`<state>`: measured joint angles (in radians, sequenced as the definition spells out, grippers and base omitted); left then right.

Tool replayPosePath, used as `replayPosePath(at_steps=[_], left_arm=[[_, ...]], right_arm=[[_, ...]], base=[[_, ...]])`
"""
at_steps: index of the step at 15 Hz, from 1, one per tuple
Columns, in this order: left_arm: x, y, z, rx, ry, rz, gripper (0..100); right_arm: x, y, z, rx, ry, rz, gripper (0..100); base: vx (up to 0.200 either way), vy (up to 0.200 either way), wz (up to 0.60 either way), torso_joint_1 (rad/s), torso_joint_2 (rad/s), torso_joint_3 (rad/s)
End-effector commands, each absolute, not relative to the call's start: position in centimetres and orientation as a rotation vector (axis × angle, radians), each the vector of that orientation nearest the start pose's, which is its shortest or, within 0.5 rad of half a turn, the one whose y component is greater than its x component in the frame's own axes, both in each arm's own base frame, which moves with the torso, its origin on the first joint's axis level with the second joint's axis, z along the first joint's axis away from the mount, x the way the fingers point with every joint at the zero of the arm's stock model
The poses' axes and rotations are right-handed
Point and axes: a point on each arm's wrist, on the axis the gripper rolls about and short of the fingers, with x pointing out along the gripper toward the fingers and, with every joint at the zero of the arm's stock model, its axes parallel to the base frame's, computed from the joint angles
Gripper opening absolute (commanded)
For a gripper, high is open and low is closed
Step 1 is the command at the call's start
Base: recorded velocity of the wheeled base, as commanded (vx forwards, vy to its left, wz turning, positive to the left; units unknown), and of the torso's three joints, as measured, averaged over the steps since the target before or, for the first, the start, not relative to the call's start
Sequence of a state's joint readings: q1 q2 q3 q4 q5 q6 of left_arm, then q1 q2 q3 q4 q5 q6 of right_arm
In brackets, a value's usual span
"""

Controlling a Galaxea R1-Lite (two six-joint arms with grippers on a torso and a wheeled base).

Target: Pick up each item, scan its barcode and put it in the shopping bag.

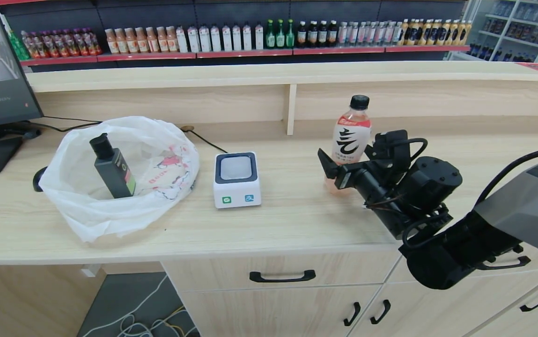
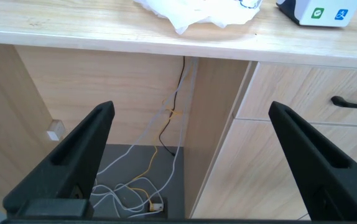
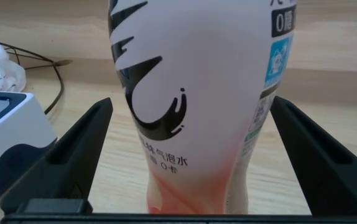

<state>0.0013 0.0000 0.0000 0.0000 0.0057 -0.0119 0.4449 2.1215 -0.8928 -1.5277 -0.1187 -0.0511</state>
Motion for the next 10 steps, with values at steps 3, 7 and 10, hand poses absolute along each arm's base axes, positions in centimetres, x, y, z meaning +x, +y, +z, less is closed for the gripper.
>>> replayPosePath(at_steps=[3, 7, 10], left_arm=[[-2.28, 0.01, 7.55, -0.012, 0.000, 0.008, 100], [-2.28, 0.01, 7.55, -0.012, 0.000, 0.008, 100], [-2.28, 0.01, 7.55, -0.012, 0.000, 0.008, 100]], right_arm=[[35.41, 17.12, 15.16, 0.025, -0.304, 0.325, 100], [35.55, 17.25, 15.35, 0.026, -0.304, 0.327, 100], [35.59, 16.93, 15.16, 0.029, -0.297, 0.319, 100]], base=[[0.000, 0.000, 0.00, 0.000, 0.00, 0.000], [0.000, 0.000, 0.00, 0.000, 0.00, 0.000], [0.000, 0.000, 0.00, 0.000, 0.00, 0.000]])
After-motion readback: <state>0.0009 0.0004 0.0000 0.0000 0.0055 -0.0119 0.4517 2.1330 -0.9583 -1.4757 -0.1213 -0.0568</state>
